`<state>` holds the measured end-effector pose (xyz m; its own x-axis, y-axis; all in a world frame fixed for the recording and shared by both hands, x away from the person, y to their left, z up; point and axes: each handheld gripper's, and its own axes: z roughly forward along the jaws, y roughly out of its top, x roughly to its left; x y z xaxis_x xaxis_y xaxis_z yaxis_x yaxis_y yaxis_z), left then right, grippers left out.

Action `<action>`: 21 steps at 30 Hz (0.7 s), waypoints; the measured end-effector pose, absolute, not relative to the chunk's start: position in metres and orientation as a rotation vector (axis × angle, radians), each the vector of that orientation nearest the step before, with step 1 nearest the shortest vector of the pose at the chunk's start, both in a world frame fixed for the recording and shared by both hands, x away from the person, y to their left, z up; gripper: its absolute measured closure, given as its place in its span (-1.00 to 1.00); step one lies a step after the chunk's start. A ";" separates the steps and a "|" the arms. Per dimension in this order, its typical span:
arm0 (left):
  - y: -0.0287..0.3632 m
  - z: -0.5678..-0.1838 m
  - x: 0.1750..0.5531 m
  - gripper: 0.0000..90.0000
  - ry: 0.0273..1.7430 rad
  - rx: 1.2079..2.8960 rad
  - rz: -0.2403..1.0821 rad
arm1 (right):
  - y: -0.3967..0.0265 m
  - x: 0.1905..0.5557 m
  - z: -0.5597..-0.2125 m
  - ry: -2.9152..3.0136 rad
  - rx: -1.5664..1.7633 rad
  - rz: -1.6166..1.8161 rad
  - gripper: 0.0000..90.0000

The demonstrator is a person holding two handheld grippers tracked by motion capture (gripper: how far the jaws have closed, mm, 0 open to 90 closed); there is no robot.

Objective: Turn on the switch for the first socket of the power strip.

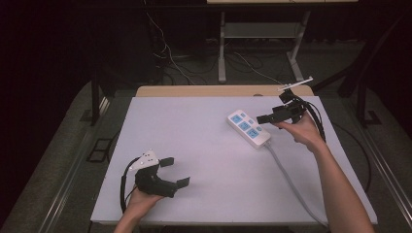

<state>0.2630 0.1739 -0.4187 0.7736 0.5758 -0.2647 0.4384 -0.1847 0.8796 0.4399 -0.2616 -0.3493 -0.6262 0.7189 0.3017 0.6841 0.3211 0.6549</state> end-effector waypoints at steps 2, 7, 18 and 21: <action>0.174 -0.418 0.263 -1.00 0.783 1.819 0.150 | -0.262 0.443 -0.352 2.518 1.338 1.216 -0.99; 0.174 -0.419 0.263 -1.00 0.783 1.819 0.149 | -0.260 0.450 -0.361 2.524 1.342 1.220 -0.99; 0.174 -0.419 0.263 -1.00 0.782 1.818 0.149 | -0.257 0.459 -0.373 2.523 1.366 1.220 -0.49; 0.174 -0.419 0.263 -1.00 0.781 1.819 0.149 | -0.257 0.460 -0.376 2.516 1.366 1.210 -0.23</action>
<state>0.2633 0.1741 -0.4188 0.7752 0.5741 -0.2635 0.4368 -0.1859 0.8801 0.4602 -0.2570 -0.3760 -0.6130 0.7247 0.3149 0.6984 0.3106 0.6448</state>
